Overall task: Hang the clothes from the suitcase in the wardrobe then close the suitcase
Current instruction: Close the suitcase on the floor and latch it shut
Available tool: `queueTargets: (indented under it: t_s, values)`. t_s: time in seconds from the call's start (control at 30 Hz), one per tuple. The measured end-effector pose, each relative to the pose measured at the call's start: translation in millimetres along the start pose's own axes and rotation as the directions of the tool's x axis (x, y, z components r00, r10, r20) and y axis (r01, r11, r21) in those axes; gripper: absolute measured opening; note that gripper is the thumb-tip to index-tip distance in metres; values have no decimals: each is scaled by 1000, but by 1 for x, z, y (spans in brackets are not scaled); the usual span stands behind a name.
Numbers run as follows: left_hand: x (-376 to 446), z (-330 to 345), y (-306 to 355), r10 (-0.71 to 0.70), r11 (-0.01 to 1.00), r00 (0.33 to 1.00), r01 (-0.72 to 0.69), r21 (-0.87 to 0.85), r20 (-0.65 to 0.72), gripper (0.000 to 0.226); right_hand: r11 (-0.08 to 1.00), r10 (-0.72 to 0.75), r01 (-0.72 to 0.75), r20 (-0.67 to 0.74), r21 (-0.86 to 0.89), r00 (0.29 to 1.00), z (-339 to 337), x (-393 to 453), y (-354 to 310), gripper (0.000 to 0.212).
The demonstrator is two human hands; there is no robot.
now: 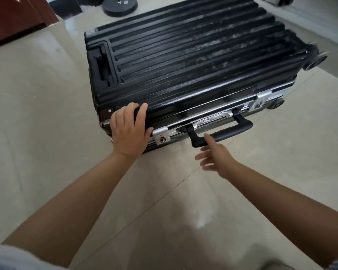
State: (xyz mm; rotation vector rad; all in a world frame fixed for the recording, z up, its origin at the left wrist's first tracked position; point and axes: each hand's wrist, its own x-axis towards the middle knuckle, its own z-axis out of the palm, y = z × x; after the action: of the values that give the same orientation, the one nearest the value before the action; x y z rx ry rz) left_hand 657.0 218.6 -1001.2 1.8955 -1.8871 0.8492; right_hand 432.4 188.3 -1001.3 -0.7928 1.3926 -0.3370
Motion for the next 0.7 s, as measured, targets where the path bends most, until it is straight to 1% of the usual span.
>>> queueTargets:
  t_s: [0.03,0.07,0.1,0.13,0.17,0.23,0.3,0.33,0.4,0.43,0.47,0.53,0.7]
  values:
    - [-1,0,1,-8,1000,1000,8,5,11,74,987,8,10,104,-163,995,8,-8,1,36]
    - [-1,0,0,-10,1000,1000,10,13,14,75,955,23,42,213,-294,977,17,-13,3,32]
    - [-1,-1,-1,-4,1000,1000,3,15,15,75,927,41,72,289,-369,956,29,-15,5,25]
    - [-1,-3,-3,9,1000,1000,-9,14,11,74,909,51,90,323,-407,945,42,-13,5,21]
    - [-1,-4,-6,32,999,999,-32,10,4,71,899,53,95,322,-427,945,53,-10,2,20]
    - [-1,-5,-10,81,997,997,-81,-8,-17,61,905,89,34,268,-424,959,72,4,-7,21]
    - [-4,-6,-9,86,996,996,-86,-30,-22,51,923,141,-49,217,-381,966,82,14,-10,23]
    - [-4,-5,-10,83,996,996,-84,-39,-32,49,929,125,-51,182,-367,975,86,21,-9,24]
    - [-6,-5,-7,80,996,995,-82,-42,-53,49,945,40,5,131,-326,991,86,27,-4,28]
    - [-6,-4,-5,81,996,995,-84,-43,-66,51,969,7,21,114,-245,993,87,27,-3,30]
    - [-5,-3,-5,75,996,994,-79,-42,-82,54,991,-11,24,102,-130,995,89,28,-4,30]
    - [-3,-2,-4,44,997,995,-49,-53,-92,60,997,-43,38,78,66,996,97,29,-5,30]
    - [-4,-1,-1,36,998,995,-42,-55,-93,64,956,-26,27,-7,293,1000,113,30,-2,32]
